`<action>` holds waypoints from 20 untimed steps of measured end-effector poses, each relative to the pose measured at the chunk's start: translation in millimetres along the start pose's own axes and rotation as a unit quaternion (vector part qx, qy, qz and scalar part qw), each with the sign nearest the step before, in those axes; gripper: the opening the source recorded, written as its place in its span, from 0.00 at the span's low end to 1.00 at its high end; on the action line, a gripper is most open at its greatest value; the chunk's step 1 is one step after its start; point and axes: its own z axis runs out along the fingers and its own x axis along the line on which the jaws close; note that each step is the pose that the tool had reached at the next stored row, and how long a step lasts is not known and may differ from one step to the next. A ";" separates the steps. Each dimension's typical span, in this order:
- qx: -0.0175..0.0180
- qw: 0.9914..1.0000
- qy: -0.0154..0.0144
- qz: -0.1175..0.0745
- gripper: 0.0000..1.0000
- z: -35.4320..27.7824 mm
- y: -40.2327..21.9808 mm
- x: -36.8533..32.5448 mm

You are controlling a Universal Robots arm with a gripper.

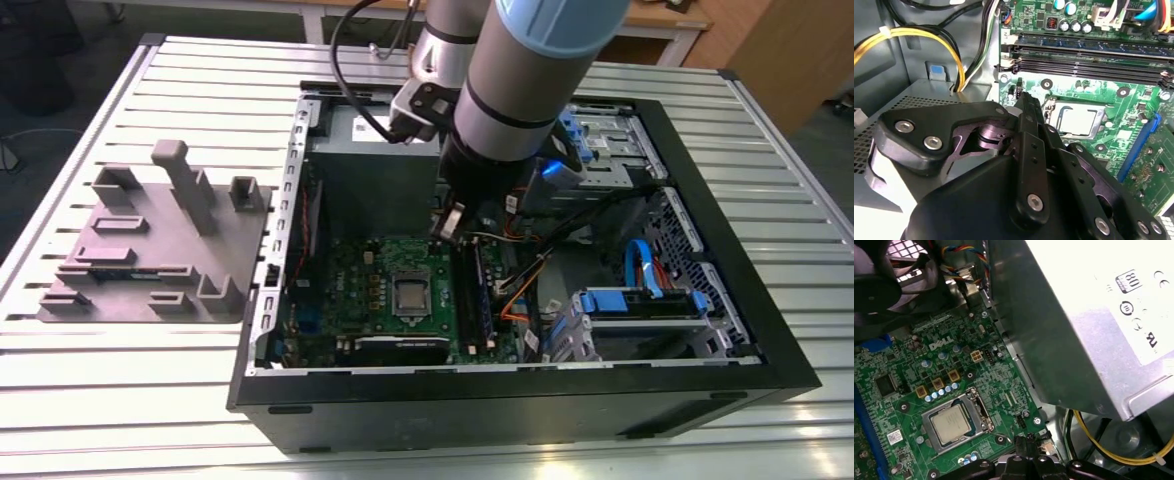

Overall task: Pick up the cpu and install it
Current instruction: 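Install the first cpu locking lever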

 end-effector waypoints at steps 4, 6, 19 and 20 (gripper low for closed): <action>-0.001 1.000 0.001 -0.008 0.10 -0.2 -0.1 2.8; -0.002 1.000 0.003 -0.017 0.10 -0.2 0.6 3.3; 0.009 0.998 0.037 -0.051 0.10 1.2 1.9 5.0; 0.008 0.998 0.037 -0.055 0.10 2.0 1.8 5.5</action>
